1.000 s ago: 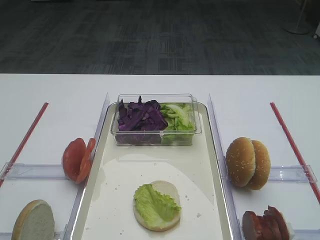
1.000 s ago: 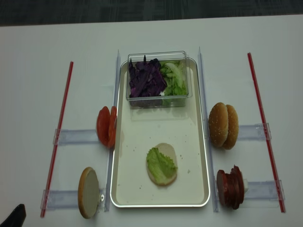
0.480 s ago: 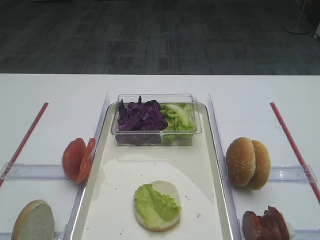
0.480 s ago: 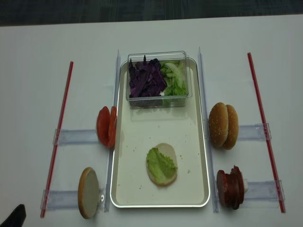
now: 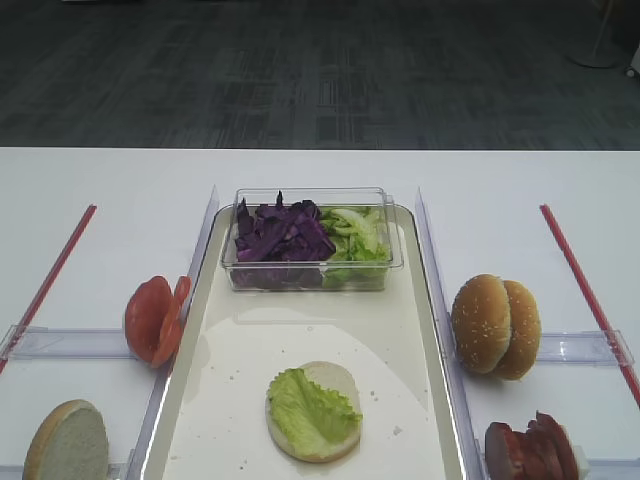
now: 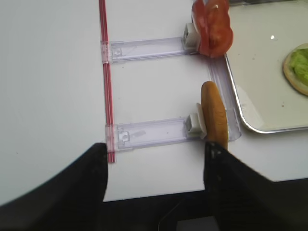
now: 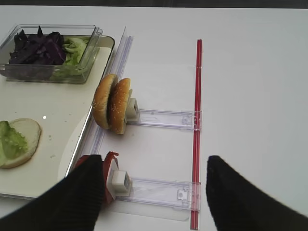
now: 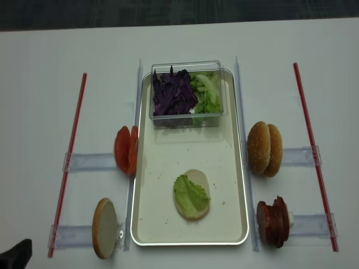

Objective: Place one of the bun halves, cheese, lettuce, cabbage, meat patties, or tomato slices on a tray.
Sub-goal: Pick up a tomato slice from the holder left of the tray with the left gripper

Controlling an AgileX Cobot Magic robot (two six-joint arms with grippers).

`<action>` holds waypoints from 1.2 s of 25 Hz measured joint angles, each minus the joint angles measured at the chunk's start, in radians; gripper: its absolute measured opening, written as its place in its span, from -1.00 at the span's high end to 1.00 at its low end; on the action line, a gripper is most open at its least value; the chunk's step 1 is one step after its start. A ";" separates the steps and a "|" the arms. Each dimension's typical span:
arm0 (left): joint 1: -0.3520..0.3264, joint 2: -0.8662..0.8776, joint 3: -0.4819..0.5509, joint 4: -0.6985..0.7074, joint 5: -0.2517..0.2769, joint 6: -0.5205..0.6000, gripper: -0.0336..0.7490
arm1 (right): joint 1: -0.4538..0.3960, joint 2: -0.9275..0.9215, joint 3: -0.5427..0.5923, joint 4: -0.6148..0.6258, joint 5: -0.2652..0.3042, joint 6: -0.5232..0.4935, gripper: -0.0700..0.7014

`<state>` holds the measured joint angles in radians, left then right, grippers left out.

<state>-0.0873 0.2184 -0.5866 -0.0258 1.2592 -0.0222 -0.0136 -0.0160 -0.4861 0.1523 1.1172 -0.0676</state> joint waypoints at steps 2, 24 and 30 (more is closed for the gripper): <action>0.000 0.052 -0.029 0.000 0.002 -0.022 -0.15 | 0.000 0.000 0.000 0.000 0.000 0.000 -0.44; 0.000 0.620 -0.282 0.002 -0.002 -0.037 -0.14 | 0.000 0.000 0.000 0.000 0.000 0.000 -0.44; 0.000 0.813 -0.376 0.049 -0.008 -0.021 -0.14 | 0.000 0.000 0.000 0.000 -0.002 0.000 -0.44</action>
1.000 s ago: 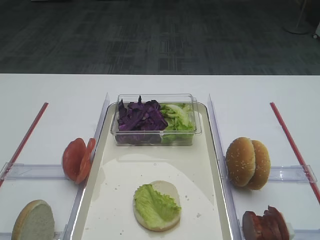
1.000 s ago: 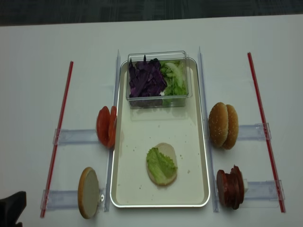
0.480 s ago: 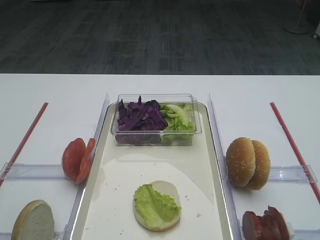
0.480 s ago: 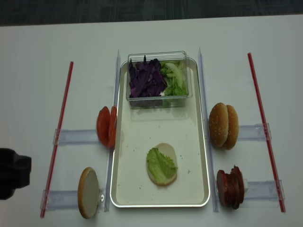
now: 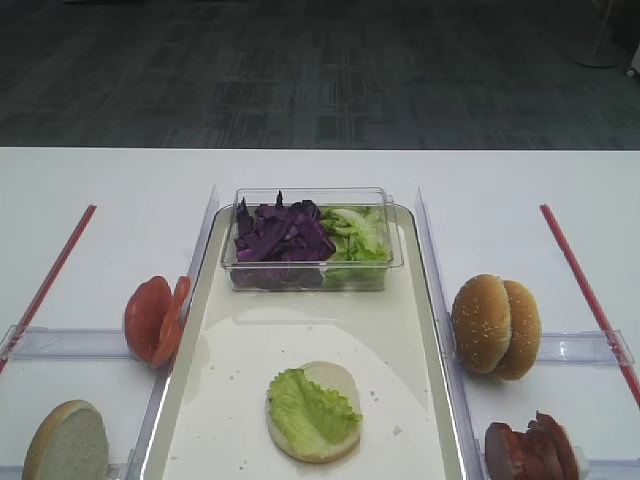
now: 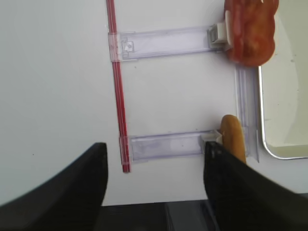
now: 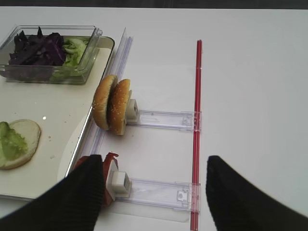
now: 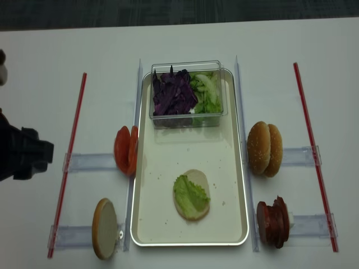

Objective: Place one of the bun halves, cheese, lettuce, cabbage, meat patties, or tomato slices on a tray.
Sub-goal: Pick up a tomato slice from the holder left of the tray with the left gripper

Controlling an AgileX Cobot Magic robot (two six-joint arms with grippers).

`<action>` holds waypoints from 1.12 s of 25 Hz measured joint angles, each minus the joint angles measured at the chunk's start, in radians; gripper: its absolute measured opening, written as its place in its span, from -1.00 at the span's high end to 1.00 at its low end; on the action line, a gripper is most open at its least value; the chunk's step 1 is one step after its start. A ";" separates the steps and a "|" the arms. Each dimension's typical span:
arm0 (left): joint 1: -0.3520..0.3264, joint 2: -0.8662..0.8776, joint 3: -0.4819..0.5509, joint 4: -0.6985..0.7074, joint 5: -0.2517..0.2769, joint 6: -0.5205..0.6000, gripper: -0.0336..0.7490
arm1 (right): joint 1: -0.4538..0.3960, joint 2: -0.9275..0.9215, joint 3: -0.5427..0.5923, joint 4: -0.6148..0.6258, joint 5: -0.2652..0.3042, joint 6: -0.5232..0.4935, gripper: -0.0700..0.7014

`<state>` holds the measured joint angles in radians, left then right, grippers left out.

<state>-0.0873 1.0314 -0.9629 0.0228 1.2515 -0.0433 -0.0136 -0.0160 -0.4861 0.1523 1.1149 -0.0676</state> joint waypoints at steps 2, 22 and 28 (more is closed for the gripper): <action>0.000 0.044 -0.023 0.001 -0.002 0.011 -0.14 | 0.000 0.000 0.000 0.000 0.000 0.000 -0.44; 0.000 0.555 -0.337 0.001 -0.022 0.043 -0.14 | 0.000 0.000 0.000 0.000 0.000 0.000 -0.44; -0.013 0.573 -0.337 -0.002 -0.030 -0.001 -0.14 | 0.000 0.000 0.000 0.000 0.000 0.000 -0.44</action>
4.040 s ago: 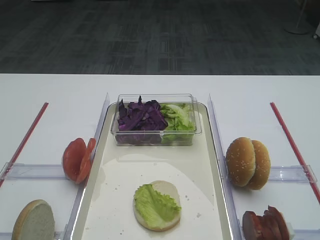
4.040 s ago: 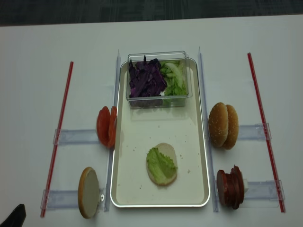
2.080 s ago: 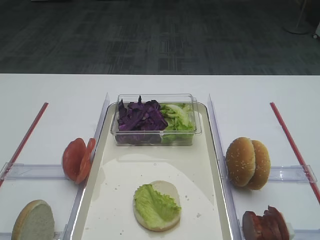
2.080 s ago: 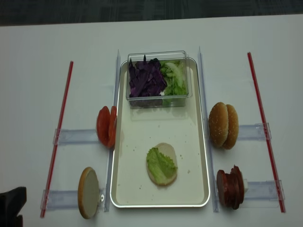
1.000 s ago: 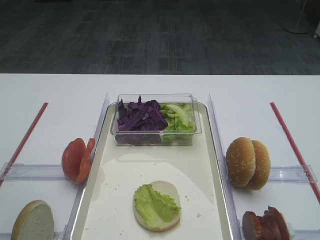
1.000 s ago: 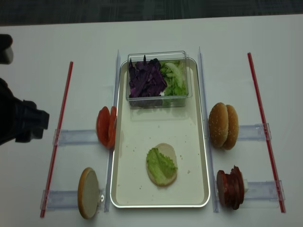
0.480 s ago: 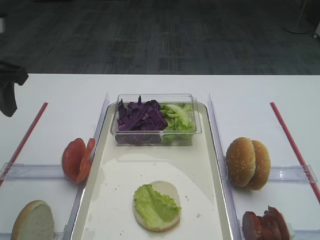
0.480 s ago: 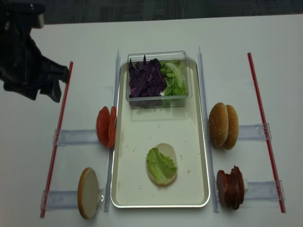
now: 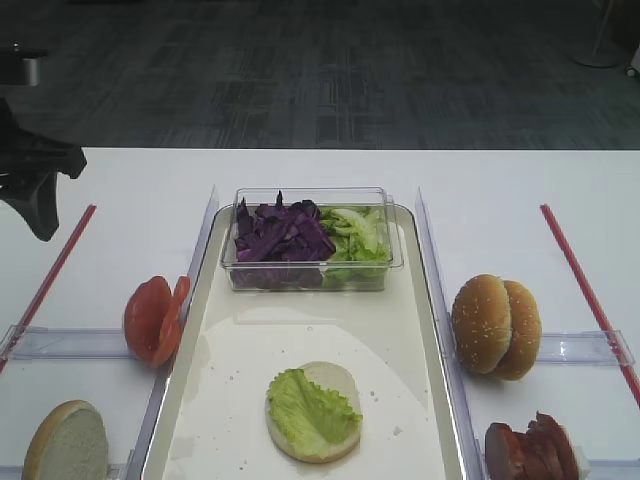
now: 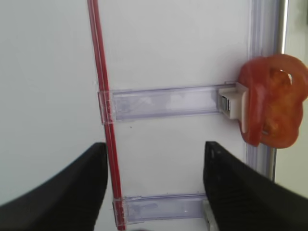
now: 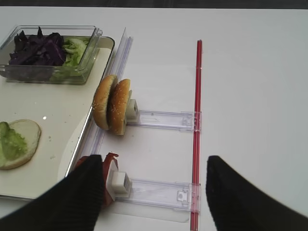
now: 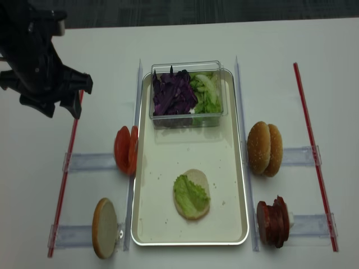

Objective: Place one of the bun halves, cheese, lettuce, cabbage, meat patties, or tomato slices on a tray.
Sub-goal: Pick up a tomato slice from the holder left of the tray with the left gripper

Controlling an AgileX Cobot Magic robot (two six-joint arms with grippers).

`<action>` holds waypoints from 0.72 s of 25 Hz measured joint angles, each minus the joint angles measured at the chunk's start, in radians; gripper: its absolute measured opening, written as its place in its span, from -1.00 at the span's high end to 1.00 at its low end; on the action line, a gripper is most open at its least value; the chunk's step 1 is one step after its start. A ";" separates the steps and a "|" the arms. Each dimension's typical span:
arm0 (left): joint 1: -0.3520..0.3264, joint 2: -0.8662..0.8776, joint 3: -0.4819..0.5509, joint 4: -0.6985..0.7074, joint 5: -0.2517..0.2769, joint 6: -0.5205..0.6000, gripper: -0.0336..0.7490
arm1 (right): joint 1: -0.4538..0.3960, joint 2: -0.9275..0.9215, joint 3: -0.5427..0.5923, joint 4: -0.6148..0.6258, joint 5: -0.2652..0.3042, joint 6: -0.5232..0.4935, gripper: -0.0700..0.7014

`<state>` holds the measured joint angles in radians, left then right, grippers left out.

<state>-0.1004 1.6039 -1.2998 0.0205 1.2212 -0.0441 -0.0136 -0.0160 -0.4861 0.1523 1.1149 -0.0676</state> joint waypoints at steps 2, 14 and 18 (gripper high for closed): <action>-0.023 0.000 0.000 0.002 -0.008 -0.017 -0.14 | 0.000 0.000 0.000 0.000 0.000 0.000 -0.44; -0.275 0.018 -0.002 0.037 -0.098 -0.221 -0.14 | 0.000 0.000 0.000 0.000 0.000 0.000 -0.44; -0.366 0.084 -0.008 0.062 -0.106 -0.301 -0.14 | 0.000 0.000 0.000 0.000 0.000 0.000 -0.44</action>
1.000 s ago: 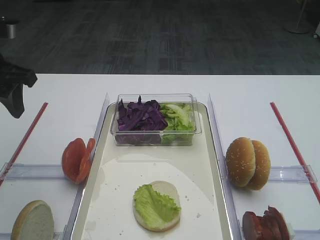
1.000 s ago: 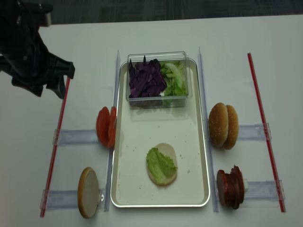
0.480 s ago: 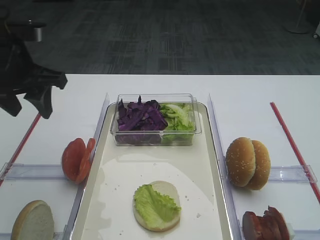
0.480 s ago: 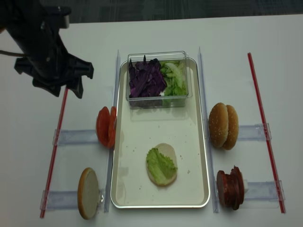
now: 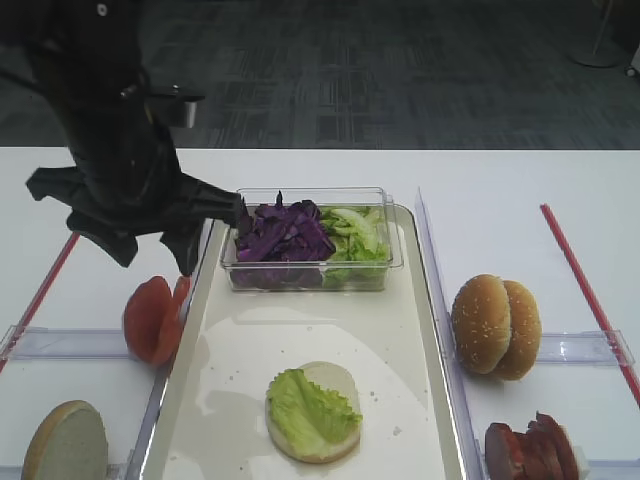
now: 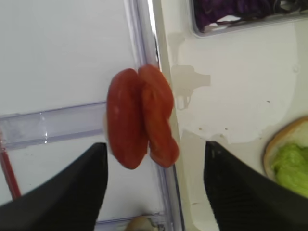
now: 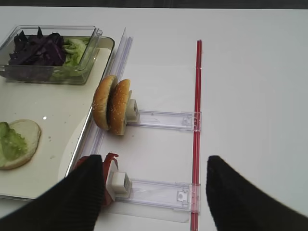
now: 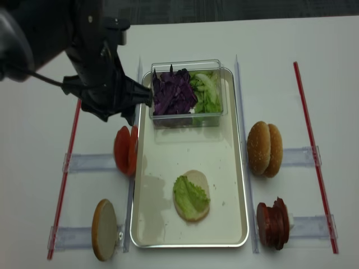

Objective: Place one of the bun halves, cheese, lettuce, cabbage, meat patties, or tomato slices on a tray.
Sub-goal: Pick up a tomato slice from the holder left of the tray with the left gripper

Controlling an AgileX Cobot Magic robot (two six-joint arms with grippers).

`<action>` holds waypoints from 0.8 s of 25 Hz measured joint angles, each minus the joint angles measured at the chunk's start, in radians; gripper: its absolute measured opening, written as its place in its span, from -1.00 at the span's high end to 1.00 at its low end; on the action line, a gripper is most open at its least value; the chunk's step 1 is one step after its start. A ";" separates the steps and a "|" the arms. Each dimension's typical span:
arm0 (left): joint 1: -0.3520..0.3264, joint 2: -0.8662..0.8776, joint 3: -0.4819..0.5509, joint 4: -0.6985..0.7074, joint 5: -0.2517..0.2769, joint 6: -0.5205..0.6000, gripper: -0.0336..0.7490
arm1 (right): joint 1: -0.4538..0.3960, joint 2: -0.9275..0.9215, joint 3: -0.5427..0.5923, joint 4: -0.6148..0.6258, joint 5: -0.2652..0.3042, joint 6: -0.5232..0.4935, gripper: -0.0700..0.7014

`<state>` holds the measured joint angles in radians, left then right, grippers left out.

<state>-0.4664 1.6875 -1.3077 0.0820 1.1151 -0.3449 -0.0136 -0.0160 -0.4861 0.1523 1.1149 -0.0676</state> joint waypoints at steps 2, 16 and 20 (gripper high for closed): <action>-0.029 0.025 0.000 0.002 -0.006 -0.017 -0.14 | 0.000 0.000 0.000 0.000 0.000 0.000 -0.44; -0.130 0.166 -0.002 0.095 -0.023 -0.165 -0.14 | 0.000 0.000 0.000 0.000 0.000 0.000 -0.44; -0.130 0.181 -0.005 0.103 -0.025 -0.167 -0.11 | 0.000 0.000 0.000 0.000 0.000 0.000 -0.44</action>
<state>-0.5968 1.8686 -1.3124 0.1850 1.0901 -0.5120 -0.0136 -0.0160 -0.4861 0.1523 1.1149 -0.0676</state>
